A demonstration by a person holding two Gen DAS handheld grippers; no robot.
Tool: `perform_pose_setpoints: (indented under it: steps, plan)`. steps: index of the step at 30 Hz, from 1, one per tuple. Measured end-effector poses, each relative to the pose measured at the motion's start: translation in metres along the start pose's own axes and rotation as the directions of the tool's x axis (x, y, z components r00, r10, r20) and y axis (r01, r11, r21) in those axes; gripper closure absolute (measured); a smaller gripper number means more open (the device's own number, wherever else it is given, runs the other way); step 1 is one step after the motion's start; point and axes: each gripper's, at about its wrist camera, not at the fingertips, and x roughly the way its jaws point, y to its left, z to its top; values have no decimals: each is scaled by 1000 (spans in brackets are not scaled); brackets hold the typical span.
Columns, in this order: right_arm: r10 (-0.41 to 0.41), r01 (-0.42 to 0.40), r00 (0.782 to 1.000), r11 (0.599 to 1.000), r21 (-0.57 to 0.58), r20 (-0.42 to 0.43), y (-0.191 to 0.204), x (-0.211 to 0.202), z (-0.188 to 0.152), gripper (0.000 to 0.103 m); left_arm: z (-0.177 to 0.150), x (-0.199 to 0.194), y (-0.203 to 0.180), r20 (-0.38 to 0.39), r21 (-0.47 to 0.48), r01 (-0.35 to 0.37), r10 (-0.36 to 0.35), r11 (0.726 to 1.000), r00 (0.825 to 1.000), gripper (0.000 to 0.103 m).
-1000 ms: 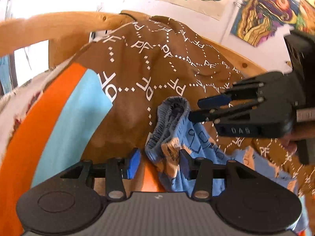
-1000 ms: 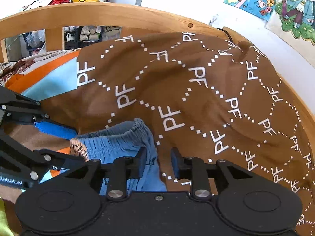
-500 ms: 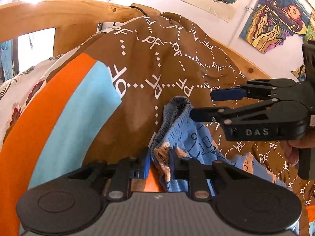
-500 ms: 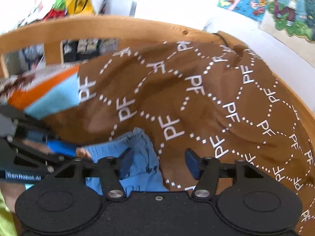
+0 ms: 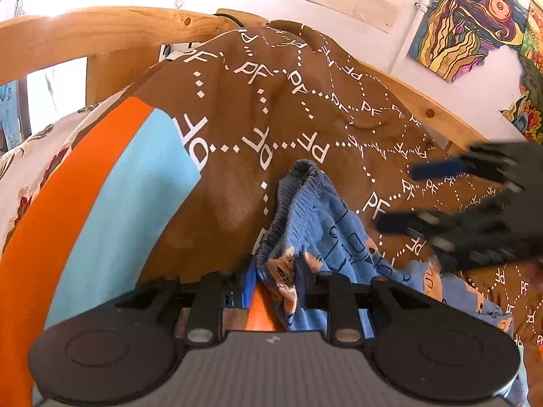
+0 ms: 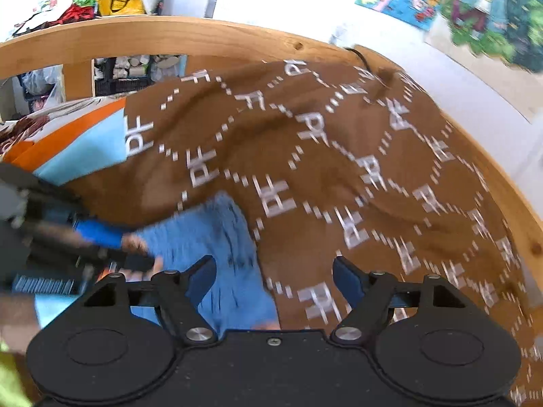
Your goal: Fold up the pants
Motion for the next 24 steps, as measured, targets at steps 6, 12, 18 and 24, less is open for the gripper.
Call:
perform_pose_setpoints:
  steps: [6, 12, 18, 24]
  plan:
    - [-12, 20, 999, 986, 166, -48, -12, -69, -39, 20, 4, 5, 13, -12, -118, 52, -54, 992, 998, 69]
    - [-111, 83, 992, 921, 382, 52, 4, -143, -91, 7, 1, 7, 10, 2, -105, 43, -43, 994, 999, 70]
    - [-256, 250, 966, 877, 411, -41, 50, -134, -154, 6, -5, 5, -3, 31, -26, -26, 27, 999, 999, 81]
    - [-423, 424, 901, 815, 394, -94, 82, -102, -200, 7, -17, -1, -23, 107, 91, -92, 82, 992, 991, 85]
